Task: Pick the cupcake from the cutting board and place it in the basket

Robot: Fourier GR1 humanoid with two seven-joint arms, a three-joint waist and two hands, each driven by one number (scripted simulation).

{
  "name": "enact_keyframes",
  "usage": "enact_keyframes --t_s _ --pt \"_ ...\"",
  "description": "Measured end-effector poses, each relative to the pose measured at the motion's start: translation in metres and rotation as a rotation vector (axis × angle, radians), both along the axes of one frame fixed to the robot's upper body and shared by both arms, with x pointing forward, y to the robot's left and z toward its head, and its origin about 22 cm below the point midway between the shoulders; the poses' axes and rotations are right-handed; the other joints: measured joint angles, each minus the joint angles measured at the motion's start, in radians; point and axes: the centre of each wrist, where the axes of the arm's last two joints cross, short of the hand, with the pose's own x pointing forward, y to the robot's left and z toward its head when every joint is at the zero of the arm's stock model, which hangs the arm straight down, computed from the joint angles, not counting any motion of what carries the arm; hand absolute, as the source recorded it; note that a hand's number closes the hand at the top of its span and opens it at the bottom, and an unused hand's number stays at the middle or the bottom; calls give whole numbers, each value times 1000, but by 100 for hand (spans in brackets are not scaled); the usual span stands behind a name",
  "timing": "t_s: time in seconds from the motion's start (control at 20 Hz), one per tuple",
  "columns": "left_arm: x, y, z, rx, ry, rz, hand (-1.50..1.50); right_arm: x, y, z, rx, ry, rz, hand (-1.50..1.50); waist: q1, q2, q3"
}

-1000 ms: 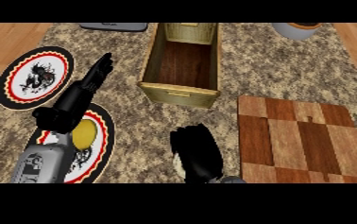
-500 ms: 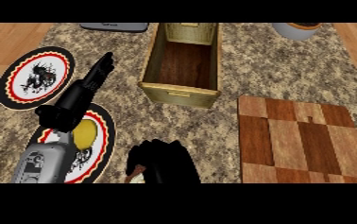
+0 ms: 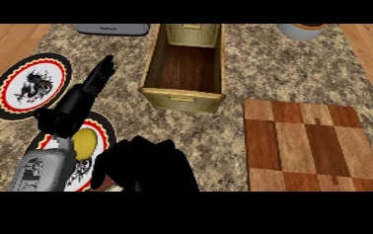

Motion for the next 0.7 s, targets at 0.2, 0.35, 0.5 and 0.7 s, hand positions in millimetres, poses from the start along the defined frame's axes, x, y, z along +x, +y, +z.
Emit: enact_keyframes --t_s 0.2,0.35,0.5,0.7 --pt "-1 1 1 1 3 11 0 14 9 20 -16 -56 -52 150 -6 -3 -1" --pt "-1 1 -1 -3 1 7 0 30 16 38 -19 -83 -98 150 -4 -1 -1" --pt "1 -5 1 -5 -8 2 0 47 26 55 -23 -103 -142 150 2 1 -1" --pt "0 -6 0 -1 -12 -5 0 71 37 79 -19 -126 -220 150 6 5 -1"
